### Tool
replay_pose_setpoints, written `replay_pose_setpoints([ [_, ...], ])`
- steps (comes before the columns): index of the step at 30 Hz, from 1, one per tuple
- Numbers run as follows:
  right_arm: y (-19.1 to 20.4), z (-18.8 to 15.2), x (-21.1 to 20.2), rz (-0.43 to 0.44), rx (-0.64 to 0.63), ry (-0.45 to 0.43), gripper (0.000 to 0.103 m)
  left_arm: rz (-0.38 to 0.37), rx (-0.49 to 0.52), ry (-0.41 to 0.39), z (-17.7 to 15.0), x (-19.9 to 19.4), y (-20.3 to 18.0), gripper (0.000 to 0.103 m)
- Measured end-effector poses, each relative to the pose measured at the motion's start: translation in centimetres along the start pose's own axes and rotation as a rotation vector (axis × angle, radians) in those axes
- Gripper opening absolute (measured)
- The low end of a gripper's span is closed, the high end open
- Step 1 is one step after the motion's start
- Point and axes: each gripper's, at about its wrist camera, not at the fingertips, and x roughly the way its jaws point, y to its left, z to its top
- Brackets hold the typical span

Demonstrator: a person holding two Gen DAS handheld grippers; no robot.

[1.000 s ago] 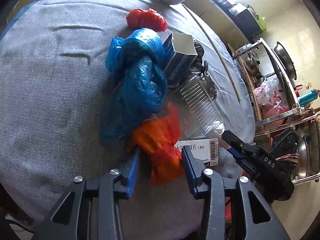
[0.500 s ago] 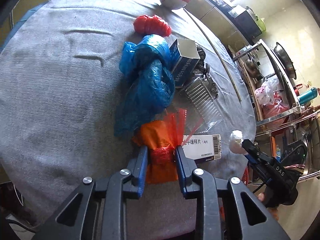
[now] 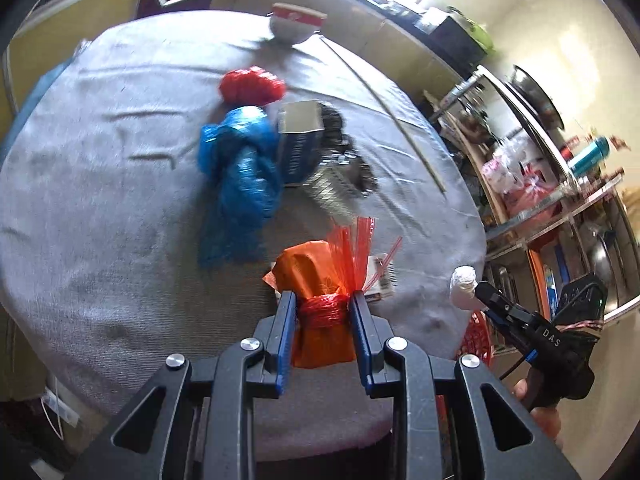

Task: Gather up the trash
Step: 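Carry the bag and tissue over the red basket and open both tools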

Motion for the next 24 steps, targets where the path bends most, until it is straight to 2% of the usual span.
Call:
replay_pose_setpoints([
  [10,-3.6,-1.4,-4.6,-0.056,0.050,-0.045,0.031,-0.019,0.223,0.020,-2.0,1.0,-6.8,0.028],
  [24,-13.0,-4.1,-12.3,-0.201,0.235,-0.133,0.031,-0.105,0.521,0.148,-4.5,6.6,-18.3,0.028],
])
